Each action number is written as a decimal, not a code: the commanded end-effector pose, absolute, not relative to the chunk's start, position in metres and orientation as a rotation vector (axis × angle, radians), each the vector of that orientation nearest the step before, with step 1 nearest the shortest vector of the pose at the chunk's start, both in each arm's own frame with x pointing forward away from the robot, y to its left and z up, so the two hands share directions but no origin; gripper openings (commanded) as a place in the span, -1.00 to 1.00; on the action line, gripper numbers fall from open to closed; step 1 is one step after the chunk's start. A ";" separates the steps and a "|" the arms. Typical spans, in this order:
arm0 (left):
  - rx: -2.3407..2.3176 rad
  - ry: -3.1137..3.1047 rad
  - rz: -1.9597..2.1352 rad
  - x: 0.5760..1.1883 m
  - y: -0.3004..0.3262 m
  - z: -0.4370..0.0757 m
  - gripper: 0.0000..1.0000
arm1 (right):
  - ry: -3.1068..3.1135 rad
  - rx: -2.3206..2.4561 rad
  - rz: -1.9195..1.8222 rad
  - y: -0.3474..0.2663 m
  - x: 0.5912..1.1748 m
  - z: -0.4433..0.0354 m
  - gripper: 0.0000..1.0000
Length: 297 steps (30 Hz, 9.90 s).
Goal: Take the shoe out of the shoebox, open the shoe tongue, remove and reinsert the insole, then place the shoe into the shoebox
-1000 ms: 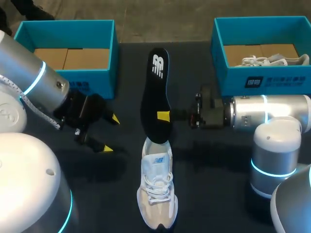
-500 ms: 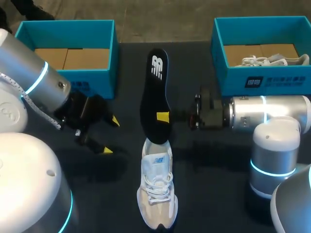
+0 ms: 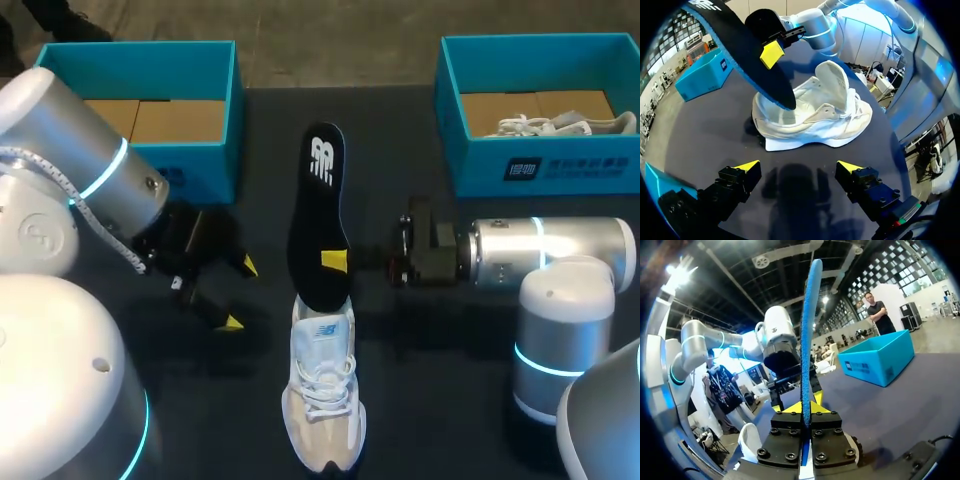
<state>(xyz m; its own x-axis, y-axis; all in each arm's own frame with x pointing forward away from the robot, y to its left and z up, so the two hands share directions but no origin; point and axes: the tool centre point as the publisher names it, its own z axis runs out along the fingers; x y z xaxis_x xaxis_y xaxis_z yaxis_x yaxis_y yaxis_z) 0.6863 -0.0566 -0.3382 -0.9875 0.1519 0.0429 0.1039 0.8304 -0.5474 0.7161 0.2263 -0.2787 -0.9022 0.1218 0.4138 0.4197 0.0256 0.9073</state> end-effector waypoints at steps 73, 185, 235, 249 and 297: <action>-0.186 -2.939 0.777 0.675 -0.077 -0.365 1.00 | -2.160 -0.635 -1.952 0.231 0.709 -0.310 -1.00; -0.191 -2.939 0.772 0.674 -0.078 -0.366 1.00 | -2.139 -0.620 -1.755 0.252 0.682 -0.321 -0.41; -0.191 -2.939 0.772 0.674 -0.078 -0.366 1.00 | -2.035 -0.764 -1.790 0.242 0.691 -0.330 -1.00; -0.191 -2.939 0.772 0.674 -0.078 -0.366 1.00 | -1.998 -0.812 -1.709 0.242 0.683 -0.345 -1.00; -0.191 -2.939 0.772 0.674 -0.078 -0.366 1.00 | -1.936 -0.758 -1.835 0.243 0.696 -0.323 -0.69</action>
<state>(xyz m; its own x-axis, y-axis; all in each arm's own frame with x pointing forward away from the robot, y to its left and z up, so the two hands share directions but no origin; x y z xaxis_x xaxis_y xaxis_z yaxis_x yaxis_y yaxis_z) 0.6752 -0.0780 -0.3652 -0.9871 0.1471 0.0634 0.0968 0.8629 -0.4959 0.6943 0.2413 -0.3214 -0.7882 0.1322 0.6011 0.6082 0.0184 0.7936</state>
